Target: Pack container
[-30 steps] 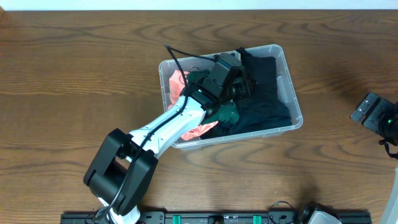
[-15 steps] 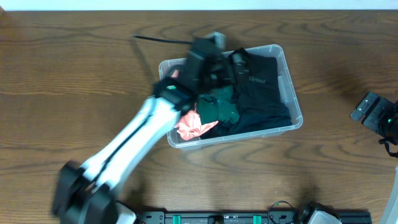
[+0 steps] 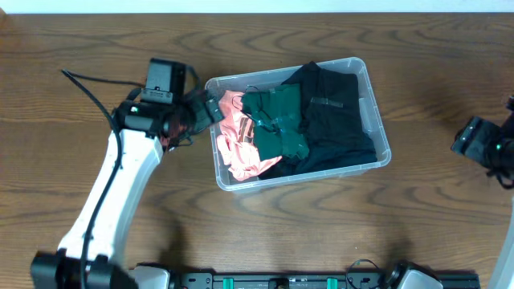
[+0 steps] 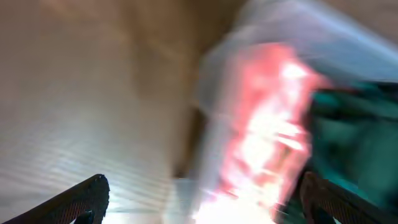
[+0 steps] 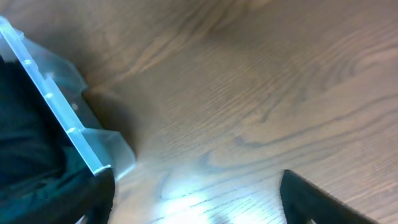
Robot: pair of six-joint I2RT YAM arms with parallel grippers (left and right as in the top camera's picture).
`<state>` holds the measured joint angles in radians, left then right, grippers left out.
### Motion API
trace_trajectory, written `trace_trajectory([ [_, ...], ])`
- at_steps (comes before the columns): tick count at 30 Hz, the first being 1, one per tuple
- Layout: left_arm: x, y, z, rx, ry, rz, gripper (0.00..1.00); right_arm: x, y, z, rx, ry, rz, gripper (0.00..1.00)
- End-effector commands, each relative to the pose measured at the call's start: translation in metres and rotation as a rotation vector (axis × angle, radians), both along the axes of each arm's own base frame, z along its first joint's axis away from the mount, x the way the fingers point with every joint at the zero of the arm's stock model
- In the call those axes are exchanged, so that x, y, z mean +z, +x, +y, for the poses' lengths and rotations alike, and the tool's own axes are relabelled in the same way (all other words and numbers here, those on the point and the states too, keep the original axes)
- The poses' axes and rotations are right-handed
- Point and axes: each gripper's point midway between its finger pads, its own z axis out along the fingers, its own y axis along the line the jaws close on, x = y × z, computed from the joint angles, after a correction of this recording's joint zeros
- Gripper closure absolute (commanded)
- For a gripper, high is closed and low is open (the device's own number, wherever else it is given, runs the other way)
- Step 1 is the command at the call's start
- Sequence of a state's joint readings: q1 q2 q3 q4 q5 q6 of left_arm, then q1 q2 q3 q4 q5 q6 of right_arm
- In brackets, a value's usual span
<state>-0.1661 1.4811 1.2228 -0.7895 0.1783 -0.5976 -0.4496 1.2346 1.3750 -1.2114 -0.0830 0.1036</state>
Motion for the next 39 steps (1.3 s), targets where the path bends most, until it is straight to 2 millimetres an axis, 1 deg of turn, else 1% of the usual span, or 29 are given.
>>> trace_trajectory([
  [1,-0.027,-0.001,0.022,0.041,0.033,0.071,0.02,-0.013,0.015,0.01,0.075,0.077,0.012,0.35],
  [3,-0.037,0.006,0.032,0.07,0.034,0.086,0.02,-0.023,0.023,0.012,0.096,0.091,0.039,0.44],
  [7,-0.057,0.021,0.048,0.112,0.055,0.096,0.02,-0.05,0.035,0.022,0.159,0.129,0.123,0.51],
  [9,-0.07,0.025,0.049,0.115,0.056,0.116,0.02,-0.065,0.041,0.033,0.206,0.164,0.166,0.53],
  [12,-0.092,0.024,0.048,0.111,0.053,0.173,0.0,-0.09,0.05,0.048,0.273,0.199,0.245,0.53],
  [15,-0.101,0.025,0.04,0.066,0.025,0.188,0.07,-0.112,0.054,0.06,0.326,0.22,0.314,0.53],
  [19,-0.096,0.034,0.034,0.019,0.001,0.15,0.08,-0.136,0.056,0.078,0.403,0.244,0.395,0.51],
  [21,-0.089,0.042,0.029,-0.001,-0.02,0.118,0.08,-0.144,0.056,0.094,0.467,0.284,0.416,0.51],
  [23,-0.079,0.053,0.019,-0.04,-0.07,0.072,0.09,-0.147,0.053,0.11,0.542,0.331,0.425,0.5],
  [24,-0.072,0.06,0.011,-0.068,-0.113,0.038,0.09,-0.147,0.051,0.119,0.583,0.355,0.428,0.49],
  [26,-0.06,0.07,-0.003,-0.105,-0.187,-0.019,0.09,-0.145,0.049,0.127,0.623,0.372,0.429,0.48],
  [28,-0.049,0.079,-0.016,-0.145,-0.257,-0.075,0.09,-0.144,0.046,0.131,0.635,0.386,0.432,0.47],
  [30,-0.042,0.086,-0.021,-0.166,-0.288,-0.114,0.1,-0.143,0.042,0.134,0.645,0.402,0.443,0.47],
  [34,-0.04,0.089,-0.02,-0.166,-0.282,-0.13,0.1,-0.143,0.04,0.133,0.645,0.402,0.452,0.44],
  [37,-0.044,0.085,-0.017,-0.17,-0.256,-0.113,0.1,-0.146,0.043,0.123,0.614,0.357,0.459,0.4],
  [39,-0.052,0.079,-0.009,-0.149,-0.21,-0.076,0.02,-0.15,0.044,0.11,0.55,0.31,0.479,0.38],
])
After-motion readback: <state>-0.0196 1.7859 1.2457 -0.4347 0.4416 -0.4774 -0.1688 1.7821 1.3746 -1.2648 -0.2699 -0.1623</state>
